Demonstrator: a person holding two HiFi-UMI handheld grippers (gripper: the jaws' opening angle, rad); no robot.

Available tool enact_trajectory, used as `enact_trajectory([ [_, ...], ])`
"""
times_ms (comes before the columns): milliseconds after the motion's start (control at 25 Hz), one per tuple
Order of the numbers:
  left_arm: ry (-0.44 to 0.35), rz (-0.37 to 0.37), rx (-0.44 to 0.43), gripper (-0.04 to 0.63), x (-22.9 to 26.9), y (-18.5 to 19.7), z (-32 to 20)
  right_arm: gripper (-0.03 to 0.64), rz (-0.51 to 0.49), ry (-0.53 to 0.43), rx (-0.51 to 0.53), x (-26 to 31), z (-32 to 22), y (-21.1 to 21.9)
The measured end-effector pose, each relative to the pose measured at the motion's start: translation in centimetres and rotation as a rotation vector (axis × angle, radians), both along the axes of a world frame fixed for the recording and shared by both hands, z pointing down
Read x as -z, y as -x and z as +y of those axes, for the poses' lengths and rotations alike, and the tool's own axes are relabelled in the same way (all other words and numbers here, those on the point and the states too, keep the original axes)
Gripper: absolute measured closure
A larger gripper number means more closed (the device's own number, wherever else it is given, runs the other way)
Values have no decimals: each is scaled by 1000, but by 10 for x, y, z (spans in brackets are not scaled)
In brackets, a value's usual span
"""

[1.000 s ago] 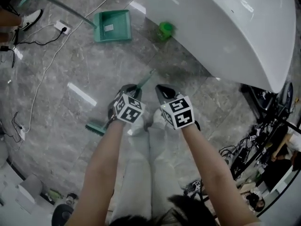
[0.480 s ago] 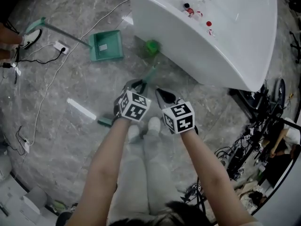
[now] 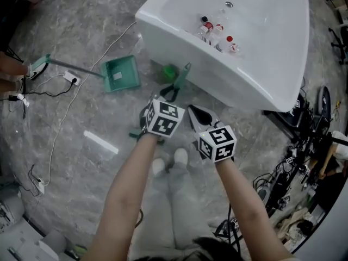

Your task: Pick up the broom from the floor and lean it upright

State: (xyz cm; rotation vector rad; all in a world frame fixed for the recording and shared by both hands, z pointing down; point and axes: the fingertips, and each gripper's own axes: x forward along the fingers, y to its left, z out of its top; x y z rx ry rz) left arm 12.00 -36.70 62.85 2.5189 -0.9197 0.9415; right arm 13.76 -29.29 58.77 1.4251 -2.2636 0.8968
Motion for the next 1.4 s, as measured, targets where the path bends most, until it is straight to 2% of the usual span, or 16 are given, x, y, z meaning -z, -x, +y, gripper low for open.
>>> enact_trajectory([
  [240,-41,32,7,522,30,-26,-44,615,-17,-56,-106,17,-25,-31],
  [680,-99,64,-38,520,57,-76,-79,615,-17,-80,-137,27,-25,-56],
  [1160,-106,72,-56,518,52,-86,-88,615,-10,-63,-162,22,-16,-66],
  [1320,-100,57,-83,466,51,-86,-85,615,0,-53,-160,23,-12,-64],
  [1400,-98,57,-80,463,52,-82,-83,615,7,-48,-150,27,-9,-61],
])
